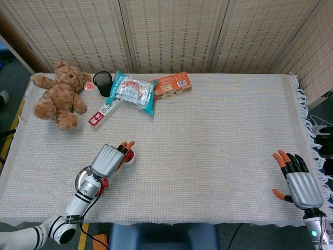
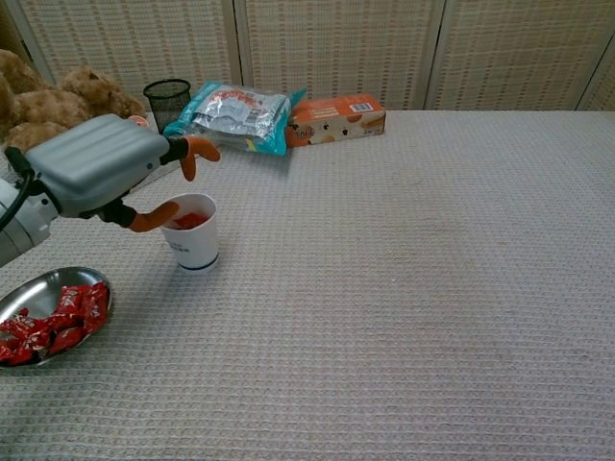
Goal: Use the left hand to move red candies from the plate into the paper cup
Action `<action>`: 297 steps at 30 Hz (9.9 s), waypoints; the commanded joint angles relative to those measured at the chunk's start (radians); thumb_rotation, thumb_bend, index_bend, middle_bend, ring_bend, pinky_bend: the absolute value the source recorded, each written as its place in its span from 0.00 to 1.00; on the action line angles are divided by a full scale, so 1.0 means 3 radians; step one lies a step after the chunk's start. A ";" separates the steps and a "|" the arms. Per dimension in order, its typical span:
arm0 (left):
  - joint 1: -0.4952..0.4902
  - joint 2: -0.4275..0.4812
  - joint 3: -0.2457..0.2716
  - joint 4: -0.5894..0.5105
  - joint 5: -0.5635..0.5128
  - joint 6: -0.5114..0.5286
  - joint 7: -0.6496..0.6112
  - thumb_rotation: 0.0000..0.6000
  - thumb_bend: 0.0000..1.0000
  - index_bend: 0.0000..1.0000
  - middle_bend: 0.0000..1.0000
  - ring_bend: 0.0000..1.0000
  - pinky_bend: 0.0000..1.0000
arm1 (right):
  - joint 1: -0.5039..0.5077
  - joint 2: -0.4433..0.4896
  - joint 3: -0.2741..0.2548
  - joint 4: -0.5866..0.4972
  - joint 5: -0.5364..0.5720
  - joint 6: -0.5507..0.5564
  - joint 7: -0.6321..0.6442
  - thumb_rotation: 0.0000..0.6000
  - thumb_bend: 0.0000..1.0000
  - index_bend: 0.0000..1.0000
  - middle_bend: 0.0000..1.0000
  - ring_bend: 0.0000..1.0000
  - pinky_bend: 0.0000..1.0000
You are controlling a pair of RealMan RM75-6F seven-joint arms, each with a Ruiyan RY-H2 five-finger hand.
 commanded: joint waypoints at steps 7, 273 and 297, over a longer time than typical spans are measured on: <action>0.0465 0.0346 0.0413 -0.0419 0.0224 0.0532 -0.0203 1.00 0.44 0.16 0.28 0.85 1.00 | 0.0009 0.0001 -0.0007 0.0003 -0.0008 -0.0021 0.0014 1.00 0.08 0.00 0.00 0.00 0.00; 0.1067 0.0454 0.0625 -0.0296 -0.0179 0.0133 -0.0238 1.00 0.31 0.03 0.14 0.60 0.89 | -0.0019 -0.0020 -0.0100 0.0047 -0.0358 0.0131 0.0166 1.00 0.09 0.00 0.00 0.00 0.00; 0.0975 0.0098 0.0636 0.0104 0.0138 0.0192 0.0706 1.00 0.32 0.10 0.02 0.60 0.89 | -0.0010 0.0000 -0.0104 0.0003 -0.0295 0.0064 0.0116 1.00 0.09 0.00 0.00 0.00 0.00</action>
